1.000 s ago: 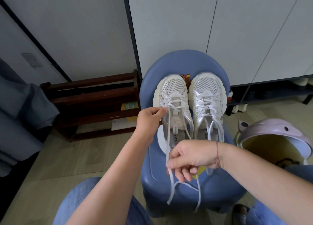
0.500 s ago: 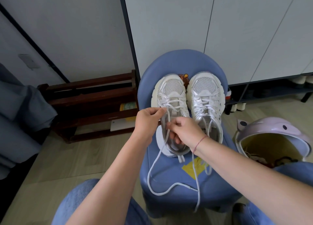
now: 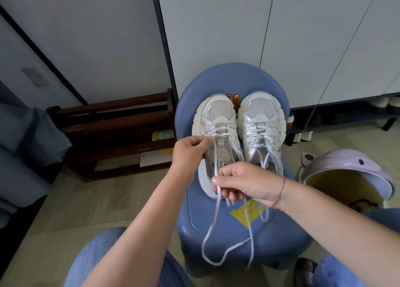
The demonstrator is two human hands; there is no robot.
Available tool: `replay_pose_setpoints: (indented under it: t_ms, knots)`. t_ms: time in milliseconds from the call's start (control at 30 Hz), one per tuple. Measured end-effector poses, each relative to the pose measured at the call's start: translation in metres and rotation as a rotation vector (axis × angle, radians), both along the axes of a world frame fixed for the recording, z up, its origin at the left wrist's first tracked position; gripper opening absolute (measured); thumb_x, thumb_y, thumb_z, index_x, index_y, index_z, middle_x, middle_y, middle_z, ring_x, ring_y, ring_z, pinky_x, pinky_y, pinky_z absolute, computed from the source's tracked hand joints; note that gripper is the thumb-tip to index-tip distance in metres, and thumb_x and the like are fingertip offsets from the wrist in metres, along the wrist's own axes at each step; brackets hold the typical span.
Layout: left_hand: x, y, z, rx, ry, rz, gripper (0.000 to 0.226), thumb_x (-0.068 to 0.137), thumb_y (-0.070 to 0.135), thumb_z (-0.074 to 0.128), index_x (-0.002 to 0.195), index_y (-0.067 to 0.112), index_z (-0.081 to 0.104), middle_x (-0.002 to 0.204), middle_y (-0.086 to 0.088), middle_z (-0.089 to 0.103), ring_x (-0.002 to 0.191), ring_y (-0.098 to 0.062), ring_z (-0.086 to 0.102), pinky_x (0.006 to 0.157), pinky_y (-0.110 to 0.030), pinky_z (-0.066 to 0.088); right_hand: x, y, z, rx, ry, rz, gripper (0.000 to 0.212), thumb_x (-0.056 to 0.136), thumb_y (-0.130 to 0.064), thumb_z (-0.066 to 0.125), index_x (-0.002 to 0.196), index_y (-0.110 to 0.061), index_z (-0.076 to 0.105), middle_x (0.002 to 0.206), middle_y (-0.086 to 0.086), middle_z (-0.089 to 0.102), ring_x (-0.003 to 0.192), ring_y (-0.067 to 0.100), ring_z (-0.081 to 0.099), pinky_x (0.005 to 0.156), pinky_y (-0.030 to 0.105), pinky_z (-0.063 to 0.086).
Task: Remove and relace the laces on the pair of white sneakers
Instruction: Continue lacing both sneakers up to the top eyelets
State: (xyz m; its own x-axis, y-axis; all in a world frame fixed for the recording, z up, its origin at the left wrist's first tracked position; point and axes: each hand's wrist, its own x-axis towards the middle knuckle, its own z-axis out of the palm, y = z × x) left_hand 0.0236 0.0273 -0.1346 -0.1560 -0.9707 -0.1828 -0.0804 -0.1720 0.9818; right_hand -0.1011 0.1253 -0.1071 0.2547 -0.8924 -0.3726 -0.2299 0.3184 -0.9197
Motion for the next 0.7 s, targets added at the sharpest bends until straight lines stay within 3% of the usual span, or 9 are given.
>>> replay_pose_setpoints:
  t_ms: [67,133,200,300,367,467,567,700]
  knots:
    - [0.001,0.003,0.001,-0.079,-0.078,-0.015,0.013,0.087,0.024,0.074,0.083,0.011,0.073,0.086,-0.014,0.071,0.078,-0.016,0.064,0.084,-0.036,0.056,-0.003,0.005,0.005,-0.048,-0.035,0.026,0.025,0.095,-0.021,0.054,0.073,-0.016,0.064,0.067,0.0,0.054,0.053,0.003,0.045,0.048,0.013,0.035]
    - [0.002,0.011,0.011,-0.355,-0.257,-0.064,0.013,0.09,0.032,0.07,0.097,0.02,0.071,0.101,0.001,0.066,0.091,-0.005,0.061,0.088,-0.018,0.048,-0.008,0.008,0.01,-0.078,-0.106,-0.006,0.025,0.095,-0.02,0.053,0.074,-0.014,0.064,0.068,0.002,0.053,0.053,0.003,0.044,0.047,0.012,0.035]
    - [0.002,0.022,0.023,-0.573,-0.24,-0.255,0.023,0.097,0.036,0.057,0.111,0.021,0.069,0.111,0.007,0.062,0.102,0.002,0.059,0.091,-0.009,0.041,-0.014,0.008,0.015,-0.107,-0.142,-0.074,0.025,0.094,-0.02,0.052,0.073,-0.012,0.063,0.064,0.0,0.053,0.051,0.003,0.044,0.045,0.012,0.033]
    - [0.002,0.045,0.037,-0.457,-0.111,-0.516,0.041,0.095,0.042,0.045,0.107,0.013,0.071,0.084,-0.003,0.067,0.069,-0.001,0.06,0.074,-0.015,0.047,-0.023,0.005,0.017,-0.126,-0.145,-0.169,0.028,0.094,-0.021,0.053,0.069,-0.013,0.062,0.057,-0.006,0.054,0.05,0.004,0.044,0.045,0.014,0.033]
    - [0.001,0.048,0.037,-0.51,-0.188,-0.514,0.042,0.091,0.045,0.048,0.098,0.011,0.072,0.072,0.004,0.065,0.068,-0.005,0.057,0.071,-0.017,0.046,-0.031,0.002,0.018,-0.097,-0.163,-0.196,0.028,0.093,-0.022,0.052,0.067,-0.013,0.06,0.057,-0.008,0.056,0.056,0.006,0.046,0.052,0.016,0.035]
    - [0.008,0.036,0.038,-0.484,-0.216,-0.432,0.024,0.091,0.039,0.059,0.078,0.022,0.071,0.063,0.012,0.058,0.063,-0.002,0.049,0.065,-0.016,0.041,-0.044,-0.002,0.024,-0.082,-0.231,-0.246,0.021,0.083,-0.027,0.055,0.067,-0.012,0.056,0.065,-0.003,0.06,0.068,0.011,0.053,0.066,0.022,0.041]
    - [0.017,0.022,0.035,-0.325,-0.072,-0.275,0.03,0.096,0.034,0.058,0.068,0.025,0.065,0.072,-0.002,0.055,0.072,-0.014,0.047,0.074,-0.028,0.039,-0.062,-0.006,0.034,-0.088,-0.347,-0.336,0.018,0.077,-0.026,0.054,0.069,-0.01,0.053,0.072,0.004,0.065,0.071,0.015,0.058,0.075,0.027,0.043]
    - [0.024,0.007,0.031,-0.108,0.087,-0.01,0.036,0.103,0.026,0.05,0.071,0.014,0.061,0.07,0.004,0.06,0.076,-0.01,0.055,0.094,-0.033,0.048,-0.078,-0.011,0.042,-0.103,-0.478,-0.452,0.018,0.084,-0.023,0.052,0.073,-0.009,0.054,0.064,0.003,0.059,0.062,0.015,0.055,0.081,0.033,0.045]
